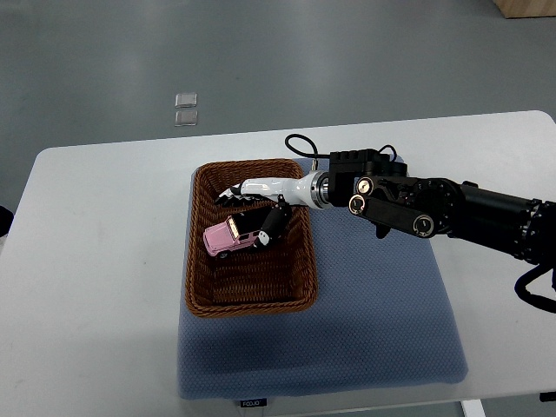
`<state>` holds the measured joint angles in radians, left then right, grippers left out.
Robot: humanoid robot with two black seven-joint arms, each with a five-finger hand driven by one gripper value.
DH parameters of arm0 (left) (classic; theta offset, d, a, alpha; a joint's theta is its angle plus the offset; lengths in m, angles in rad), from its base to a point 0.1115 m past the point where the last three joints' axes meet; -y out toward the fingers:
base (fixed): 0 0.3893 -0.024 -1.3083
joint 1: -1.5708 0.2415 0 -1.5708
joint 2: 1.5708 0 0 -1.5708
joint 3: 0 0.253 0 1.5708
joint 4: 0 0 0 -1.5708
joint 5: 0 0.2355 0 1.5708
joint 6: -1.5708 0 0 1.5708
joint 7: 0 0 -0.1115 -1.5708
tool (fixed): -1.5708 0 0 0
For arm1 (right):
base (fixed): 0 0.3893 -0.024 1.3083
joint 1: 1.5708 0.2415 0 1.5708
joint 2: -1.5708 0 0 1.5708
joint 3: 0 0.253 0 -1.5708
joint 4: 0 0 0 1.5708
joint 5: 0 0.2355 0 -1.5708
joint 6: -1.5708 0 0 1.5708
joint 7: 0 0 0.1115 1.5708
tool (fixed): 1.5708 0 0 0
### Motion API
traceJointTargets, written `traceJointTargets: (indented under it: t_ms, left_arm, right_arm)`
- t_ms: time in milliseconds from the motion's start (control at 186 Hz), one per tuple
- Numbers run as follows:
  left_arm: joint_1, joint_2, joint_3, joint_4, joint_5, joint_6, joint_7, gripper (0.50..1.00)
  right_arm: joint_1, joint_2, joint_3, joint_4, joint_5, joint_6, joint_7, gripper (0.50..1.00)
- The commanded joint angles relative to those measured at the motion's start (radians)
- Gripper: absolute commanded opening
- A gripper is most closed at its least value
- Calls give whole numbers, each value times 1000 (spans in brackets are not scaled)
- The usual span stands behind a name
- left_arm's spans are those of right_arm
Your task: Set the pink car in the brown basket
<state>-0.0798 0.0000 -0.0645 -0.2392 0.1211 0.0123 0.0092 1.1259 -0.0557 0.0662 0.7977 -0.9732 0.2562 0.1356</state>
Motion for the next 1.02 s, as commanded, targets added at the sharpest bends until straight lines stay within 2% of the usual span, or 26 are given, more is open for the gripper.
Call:
traceJointTargets:
  t_ms: [0, 183, 269, 350, 458, 608, 743, 872, 1017]
  left_arm:
    - [0, 0, 0, 0, 0, 0, 0, 1000]
    - [0, 0, 2, 1, 0, 0, 0, 1000]
    - [0, 0, 2, 0, 0, 0, 0, 1000]
    - [0, 0, 2, 0, 0, 0, 0, 1000]
    - [0, 0, 2, 0, 0, 0, 0, 1000]
    - [0, 0, 2, 0, 0, 0, 0, 1000]
    - [0, 0, 3, 0, 0, 0, 0, 1000]
    - [0, 0, 6, -2, 0, 0, 0, 1000]
    - [0, 0, 6, -2, 0, 0, 0, 1000]
  right_arm:
    - [9, -21, 41, 1, 18, 1, 1, 907]
    - [-31, -84, 377, 1, 88, 11, 2, 907]
    - [-132, -85, 580, -3, 203, 5, 4, 907]
    - [-227, -69, 786, -2, 327, 11, 32, 907]
    - [-330, -64, 949, -2, 482, 8, 64, 907]
    - [-417, -50, 997, -11, 725, 12, 75, 909]
    - [-457, -52, 997, -58, 876, 21, 116, 909]
    - [-471, -52, 997, -127, 916, 58, 124, 909]
    - [-494, -52, 997, -155, 918, 120, 125, 909]
